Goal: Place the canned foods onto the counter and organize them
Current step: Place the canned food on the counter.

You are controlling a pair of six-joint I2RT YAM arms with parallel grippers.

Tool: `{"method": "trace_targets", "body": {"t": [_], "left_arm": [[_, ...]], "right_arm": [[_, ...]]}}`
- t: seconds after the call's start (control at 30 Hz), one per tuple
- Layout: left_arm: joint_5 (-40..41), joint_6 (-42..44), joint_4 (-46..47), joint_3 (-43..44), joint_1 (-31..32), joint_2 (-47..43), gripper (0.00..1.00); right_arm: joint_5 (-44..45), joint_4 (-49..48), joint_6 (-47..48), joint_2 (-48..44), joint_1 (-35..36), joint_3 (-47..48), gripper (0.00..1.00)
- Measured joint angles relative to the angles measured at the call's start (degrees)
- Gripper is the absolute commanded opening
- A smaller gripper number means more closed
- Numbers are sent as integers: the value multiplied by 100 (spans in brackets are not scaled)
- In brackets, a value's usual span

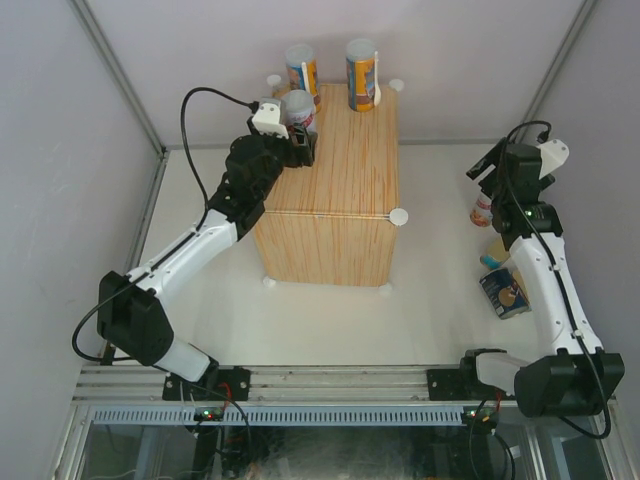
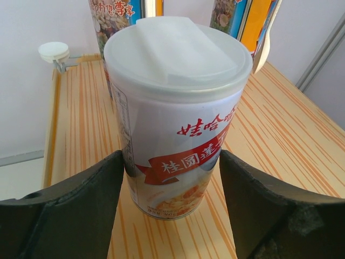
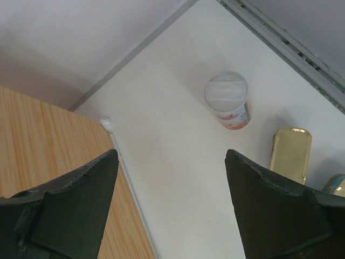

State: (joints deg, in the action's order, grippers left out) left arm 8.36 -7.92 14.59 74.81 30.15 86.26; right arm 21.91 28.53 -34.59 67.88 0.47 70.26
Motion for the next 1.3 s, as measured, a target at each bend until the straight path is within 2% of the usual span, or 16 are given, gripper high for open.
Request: {"method": "trace_targets", "body": {"t": [1.3], "left_arm": [[-151, 68, 114, 0, -142, 0, 76]], "right_arm": [[-553, 13, -24, 619, -426, -240, 85]]}}
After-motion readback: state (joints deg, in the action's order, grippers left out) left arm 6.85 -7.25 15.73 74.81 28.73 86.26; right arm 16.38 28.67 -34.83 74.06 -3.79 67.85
